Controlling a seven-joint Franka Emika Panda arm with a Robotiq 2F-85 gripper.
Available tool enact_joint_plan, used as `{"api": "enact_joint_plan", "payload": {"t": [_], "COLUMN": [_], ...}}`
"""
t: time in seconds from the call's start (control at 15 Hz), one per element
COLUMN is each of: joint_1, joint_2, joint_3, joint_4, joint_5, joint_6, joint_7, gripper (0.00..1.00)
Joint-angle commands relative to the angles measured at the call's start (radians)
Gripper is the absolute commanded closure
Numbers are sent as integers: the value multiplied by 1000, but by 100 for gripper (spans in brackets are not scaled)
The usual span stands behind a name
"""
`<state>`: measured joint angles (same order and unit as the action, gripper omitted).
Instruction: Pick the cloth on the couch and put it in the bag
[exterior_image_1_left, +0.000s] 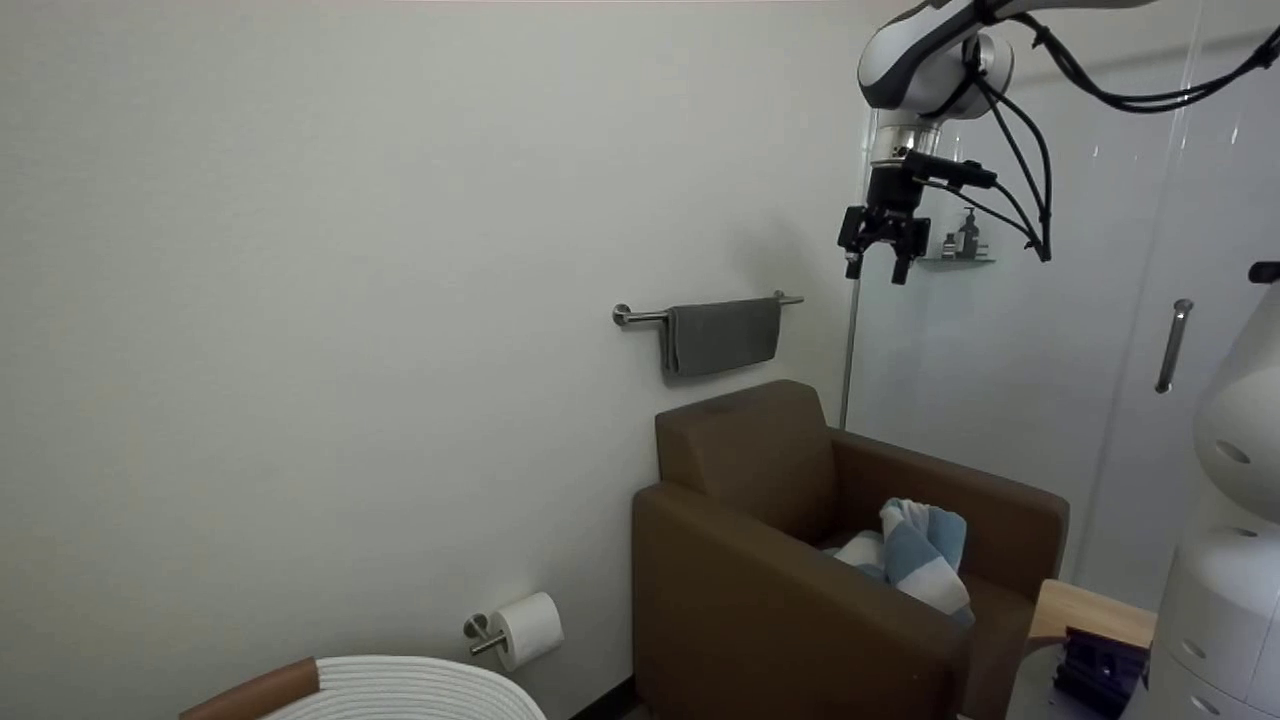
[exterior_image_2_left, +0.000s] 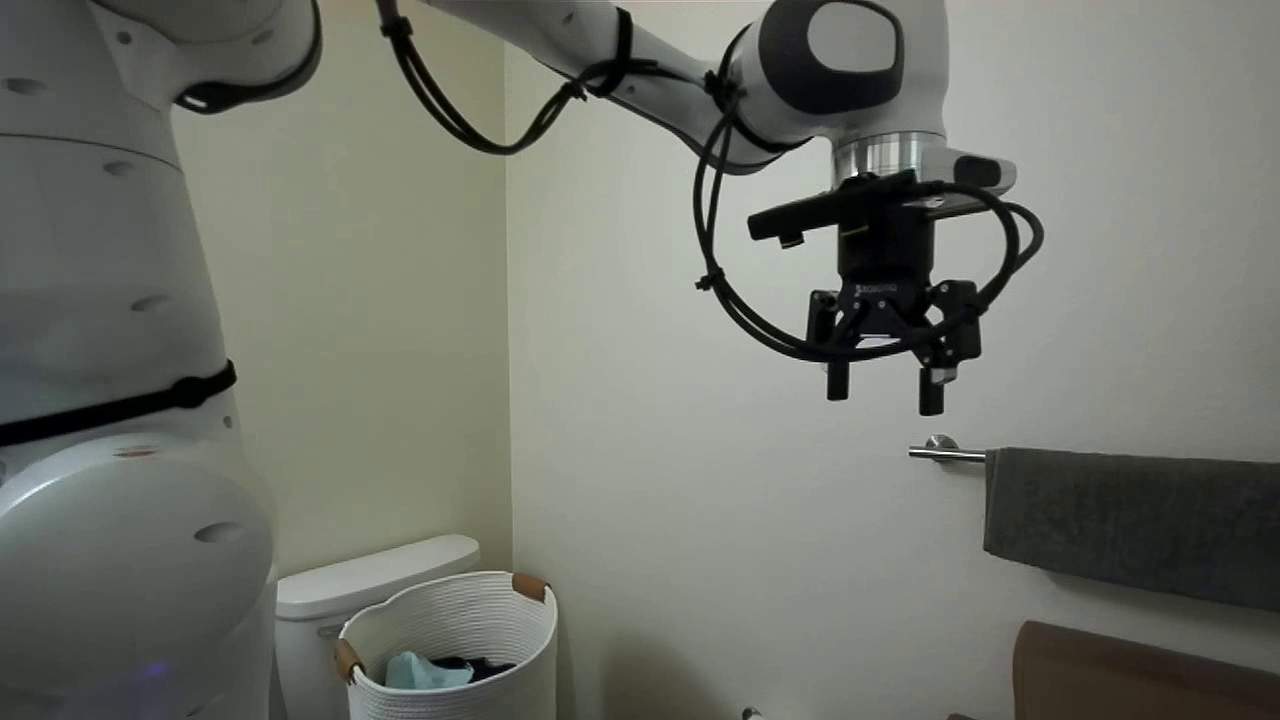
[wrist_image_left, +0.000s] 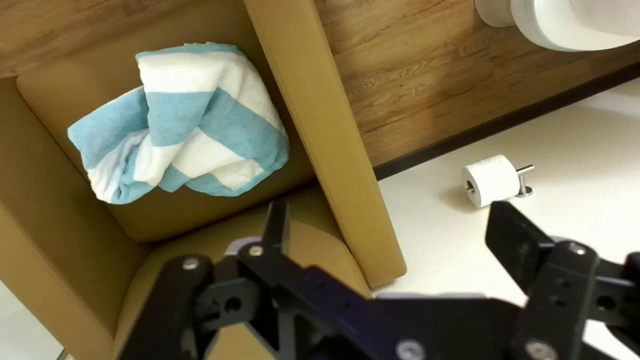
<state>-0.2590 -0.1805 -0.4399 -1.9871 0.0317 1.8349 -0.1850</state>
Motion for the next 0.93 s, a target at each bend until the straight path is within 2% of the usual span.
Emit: {"api": "enact_joint_plan", "payload": {"t": [0.0,0.27,0.4,0.47,0.6,0.87], "joint_1": [-51,-174,-250,-223,-274,-279], "joint_2": [189,381,473,369,440,467], "joint_3": [-43,-67,-50,-24,-17,-6], "joint_4": [181,357,458,341,411,447], "joint_5": [93,184,206,157,172,175], "joint_6": [-24,-72,-195,-97,-155,-170], "joint_7": [-132,-257,-303,-233,-270,-272], "gripper": [0,0,0,0,0,0]}}
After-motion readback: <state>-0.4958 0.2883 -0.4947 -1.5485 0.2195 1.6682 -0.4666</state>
